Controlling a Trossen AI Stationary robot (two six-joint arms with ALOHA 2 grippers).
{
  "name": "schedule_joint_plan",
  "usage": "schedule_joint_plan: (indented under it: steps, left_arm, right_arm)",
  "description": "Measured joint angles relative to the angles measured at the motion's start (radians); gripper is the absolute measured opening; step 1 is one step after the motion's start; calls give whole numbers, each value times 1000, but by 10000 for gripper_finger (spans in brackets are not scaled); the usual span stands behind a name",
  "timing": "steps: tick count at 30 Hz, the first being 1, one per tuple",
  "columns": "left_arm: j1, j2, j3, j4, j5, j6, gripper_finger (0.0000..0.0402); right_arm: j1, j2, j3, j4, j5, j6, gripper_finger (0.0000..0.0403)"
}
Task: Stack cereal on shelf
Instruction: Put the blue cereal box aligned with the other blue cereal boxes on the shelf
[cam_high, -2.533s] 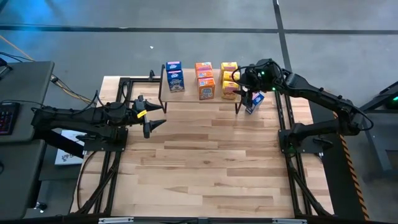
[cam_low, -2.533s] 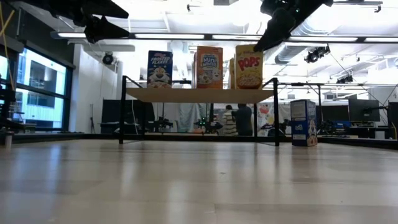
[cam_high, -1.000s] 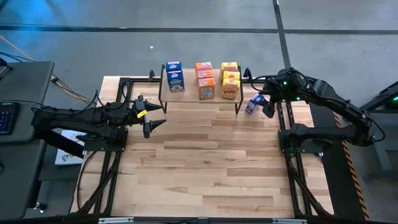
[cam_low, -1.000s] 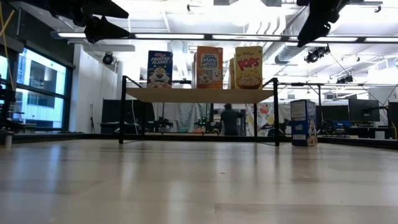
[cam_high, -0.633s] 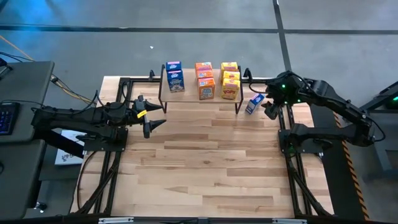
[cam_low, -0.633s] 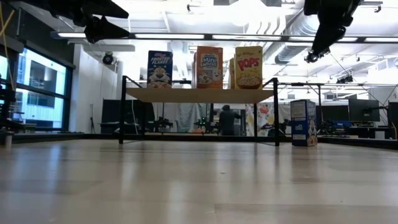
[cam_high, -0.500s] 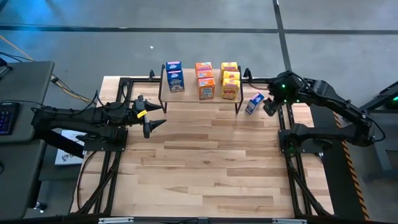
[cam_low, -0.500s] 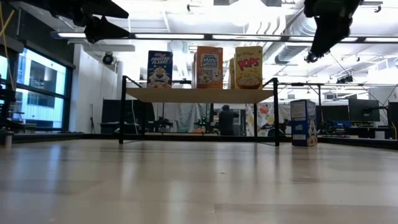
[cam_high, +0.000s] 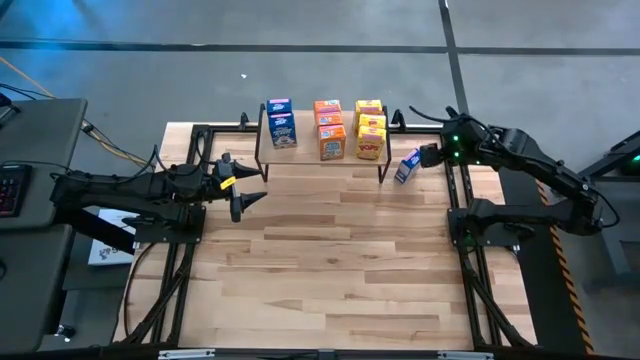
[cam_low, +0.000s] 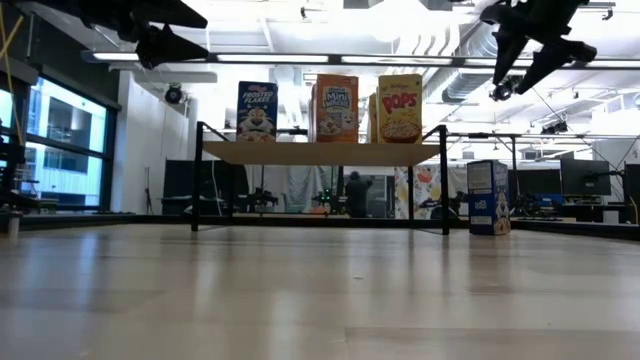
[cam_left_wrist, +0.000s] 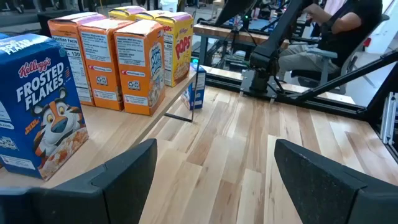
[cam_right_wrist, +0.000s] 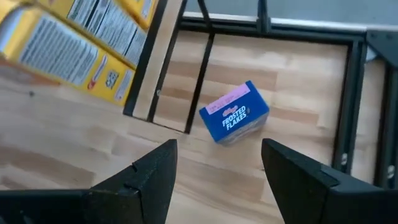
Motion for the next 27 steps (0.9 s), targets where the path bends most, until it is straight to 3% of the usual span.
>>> schedule_joint_plan:
  steps: [8, 13, 20, 27]
  left_arm:
    - [0, 0, 0, 2, 0, -9, 317]
    - [0, 0, 0, 1, 0, -50, 317]
    - [0, 0, 0, 26, 0, -53, 317]
    - [0, 0, 0, 32, -1, -6, 317]
  right_arm:
    - [0, 2, 0, 0, 121, 290, 227]
    - [0, 31, 0, 0, 110, 439, 227]
    - [0, 136, 0, 11, 103, 545, 227]
    - [0, 157, 0, 52, 103, 580, 227]
